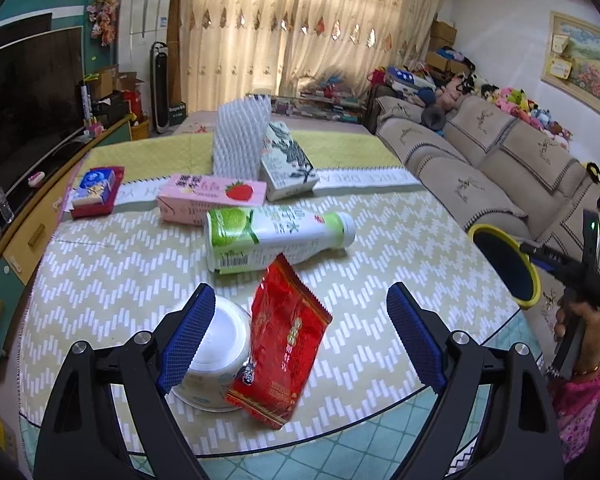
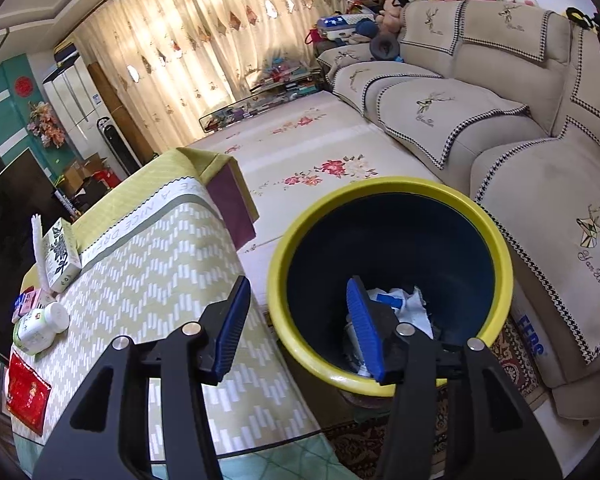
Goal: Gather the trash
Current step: 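Lower the left gripper onto the red snack bag and grasp it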
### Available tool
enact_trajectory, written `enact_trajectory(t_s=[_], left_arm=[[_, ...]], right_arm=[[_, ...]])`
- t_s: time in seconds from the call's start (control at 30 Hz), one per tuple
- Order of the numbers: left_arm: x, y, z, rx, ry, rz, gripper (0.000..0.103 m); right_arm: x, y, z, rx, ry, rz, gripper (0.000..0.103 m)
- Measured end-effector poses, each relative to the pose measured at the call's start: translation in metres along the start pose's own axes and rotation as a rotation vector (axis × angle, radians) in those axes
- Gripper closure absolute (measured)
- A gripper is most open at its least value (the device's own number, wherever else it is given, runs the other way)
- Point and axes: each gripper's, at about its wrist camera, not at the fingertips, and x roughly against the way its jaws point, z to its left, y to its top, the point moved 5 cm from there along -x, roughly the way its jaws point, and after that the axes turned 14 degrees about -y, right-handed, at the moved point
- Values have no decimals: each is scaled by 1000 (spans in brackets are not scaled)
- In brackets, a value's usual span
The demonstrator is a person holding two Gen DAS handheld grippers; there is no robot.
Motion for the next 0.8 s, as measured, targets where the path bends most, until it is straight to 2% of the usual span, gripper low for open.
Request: enact_trajectory(t_s=[0.27,0.43,0.53,0.6,0.8], left_arm=[[-15,-10,2,-8,10,70,31],[-20,-12,9,8,26,83,31],[-29,-4,7,-47,45,94,31],[-39,1,7,-74,51,120,31],[-62,7,15,-74,45,182,31]], right_arm=[[0,-1,3,12,12,7,54],[0,-2,5,10,16,6,54],[-2,-4,7,11,21,11,54],[-4,-4,10,12,28,16,54],[-5,-5,14,25,42,21,54]])
